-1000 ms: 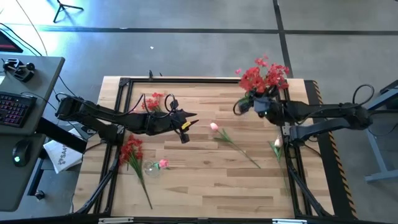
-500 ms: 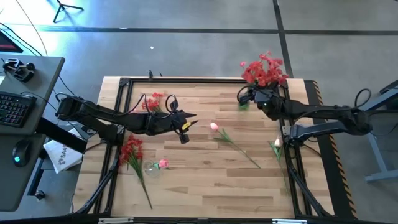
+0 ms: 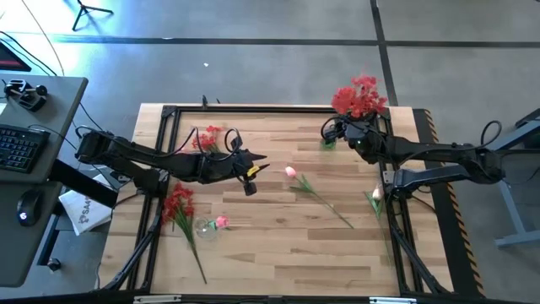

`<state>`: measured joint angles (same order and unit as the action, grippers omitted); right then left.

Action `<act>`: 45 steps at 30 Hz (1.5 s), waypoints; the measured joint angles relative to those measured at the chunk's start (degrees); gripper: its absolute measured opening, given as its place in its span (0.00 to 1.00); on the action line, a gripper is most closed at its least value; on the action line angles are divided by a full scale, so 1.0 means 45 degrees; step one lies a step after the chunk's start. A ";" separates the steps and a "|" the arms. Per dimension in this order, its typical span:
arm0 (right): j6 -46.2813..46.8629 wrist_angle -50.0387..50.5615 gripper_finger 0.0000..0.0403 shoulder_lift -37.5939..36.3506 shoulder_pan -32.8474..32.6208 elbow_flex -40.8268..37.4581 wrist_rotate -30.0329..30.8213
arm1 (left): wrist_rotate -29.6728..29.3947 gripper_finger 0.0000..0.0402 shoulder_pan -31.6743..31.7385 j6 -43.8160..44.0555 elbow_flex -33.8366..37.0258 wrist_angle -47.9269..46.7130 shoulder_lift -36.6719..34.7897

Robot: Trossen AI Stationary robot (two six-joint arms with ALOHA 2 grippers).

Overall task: Sort flowers into vase by color
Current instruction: Put the red flowers into the green vase, then put the pink flower into the transparent vase

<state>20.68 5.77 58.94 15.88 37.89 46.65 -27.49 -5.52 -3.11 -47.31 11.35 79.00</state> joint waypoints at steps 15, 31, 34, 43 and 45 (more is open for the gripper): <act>0.2298 0.6451 0.58 -0.0039 0.0311 0.2067 -0.3111 | 0.0030 0.28 0.0000 0.0005 0.0000 0.0000 0.0000; 0.3324 0.9534 0.59 -0.0029 -0.1664 0.2631 -0.7594 | 0.0030 0.28 -0.0005 0.0024 0.0000 -0.0287 0.0000; 0.3854 0.8344 0.59 -0.0029 -0.2791 0.1834 -0.7105 | 0.0030 0.28 -0.0006 0.0024 0.0000 -0.0353 0.0000; 0.3888 0.0806 0.59 0.0273 -0.5014 -0.2047 -0.7490 | 0.0030 0.28 -0.0407 0.0330 0.0000 -0.1383 -0.0053; 0.3696 -0.0072 0.59 0.0701 -0.5446 -0.2485 -0.7567 | 0.0029 0.28 -0.0690 0.0327 0.0000 -0.1735 -0.0256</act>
<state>37.31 5.45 62.09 -8.63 26.70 12.60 -27.36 -8.62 -1.64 -47.31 3.55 77.85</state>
